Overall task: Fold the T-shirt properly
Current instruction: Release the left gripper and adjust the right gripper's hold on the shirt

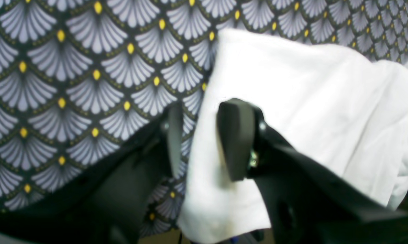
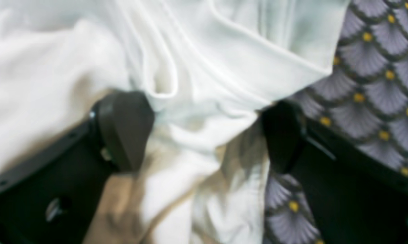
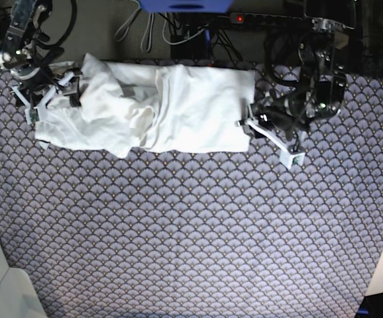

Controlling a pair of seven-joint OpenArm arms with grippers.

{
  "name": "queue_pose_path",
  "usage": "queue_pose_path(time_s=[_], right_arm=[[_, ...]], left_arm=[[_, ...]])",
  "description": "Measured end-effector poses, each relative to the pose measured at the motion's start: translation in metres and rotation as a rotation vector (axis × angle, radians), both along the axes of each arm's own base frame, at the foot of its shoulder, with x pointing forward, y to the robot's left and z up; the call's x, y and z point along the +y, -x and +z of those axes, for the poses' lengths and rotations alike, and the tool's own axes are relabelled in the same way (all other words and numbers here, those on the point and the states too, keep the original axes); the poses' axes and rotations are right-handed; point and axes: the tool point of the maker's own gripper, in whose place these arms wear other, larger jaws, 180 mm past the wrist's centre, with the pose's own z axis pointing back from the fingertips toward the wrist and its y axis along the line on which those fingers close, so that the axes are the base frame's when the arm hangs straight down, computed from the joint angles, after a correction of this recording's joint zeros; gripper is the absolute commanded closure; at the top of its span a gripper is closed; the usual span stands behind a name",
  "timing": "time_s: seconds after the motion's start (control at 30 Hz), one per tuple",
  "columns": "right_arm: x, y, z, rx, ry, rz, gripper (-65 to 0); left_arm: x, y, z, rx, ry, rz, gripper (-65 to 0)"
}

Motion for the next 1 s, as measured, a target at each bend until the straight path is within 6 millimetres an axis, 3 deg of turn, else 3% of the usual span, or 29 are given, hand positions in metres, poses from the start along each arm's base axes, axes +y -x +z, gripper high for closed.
queue_pose_path(time_s=[0.2,1.0], right_arm=[[0.007,-0.001,-0.001,-0.008,-0.021,-0.014,-54.0],[0.004,0.004,-0.004,0.045,-0.014,-0.001,-53.6]], left_arm=[[0.000,0.001,-0.001,0.002,0.000,0.001,-22.2],[0.001,0.011,-0.008,0.023,-0.001,0.004,-22.2]])
